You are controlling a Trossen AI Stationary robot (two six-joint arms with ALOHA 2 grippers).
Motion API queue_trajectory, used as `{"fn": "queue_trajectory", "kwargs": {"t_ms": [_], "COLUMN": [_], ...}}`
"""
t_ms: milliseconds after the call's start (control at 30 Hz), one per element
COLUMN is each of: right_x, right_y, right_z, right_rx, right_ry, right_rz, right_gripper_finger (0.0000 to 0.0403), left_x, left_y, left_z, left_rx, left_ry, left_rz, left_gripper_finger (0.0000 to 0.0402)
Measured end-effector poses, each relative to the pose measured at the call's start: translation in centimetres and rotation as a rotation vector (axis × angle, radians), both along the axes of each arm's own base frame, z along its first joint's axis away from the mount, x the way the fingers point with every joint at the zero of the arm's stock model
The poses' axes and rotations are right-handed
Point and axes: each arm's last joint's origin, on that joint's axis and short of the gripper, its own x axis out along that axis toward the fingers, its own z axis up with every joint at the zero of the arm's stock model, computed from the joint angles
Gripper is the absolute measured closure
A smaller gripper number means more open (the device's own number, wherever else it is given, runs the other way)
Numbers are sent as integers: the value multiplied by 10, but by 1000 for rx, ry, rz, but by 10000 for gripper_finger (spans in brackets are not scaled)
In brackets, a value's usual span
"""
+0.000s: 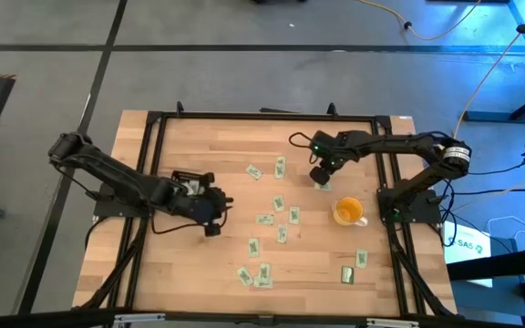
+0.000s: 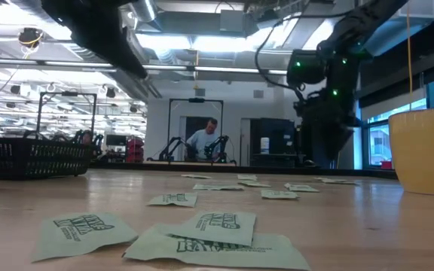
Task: Pick and place Stevia / Truvia into bins
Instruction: Put the stevia packet into the black bin
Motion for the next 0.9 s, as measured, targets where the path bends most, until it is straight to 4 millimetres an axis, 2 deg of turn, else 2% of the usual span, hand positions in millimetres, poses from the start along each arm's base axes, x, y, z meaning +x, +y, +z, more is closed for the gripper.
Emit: {"fn": "queue_trajectory", "kwargs": {"t_ms": [300, 900], "right_x": [-6, -5], "right_y": [-1, -2], "right_z": [-17, -17], "right_rx": [-18, -25], "right_ry": [-37, -51], "right_rz": [-12, -12], "right_gripper_finger": [379, 378], "left_x": [5, 5], "left_y": [-2, -2], "left_z": [-7, -7], "left_rx": [4, 3], "left_ry": [19, 23], "left_rz": [-9, -11], "left_gripper_finger": [329, 328]}}
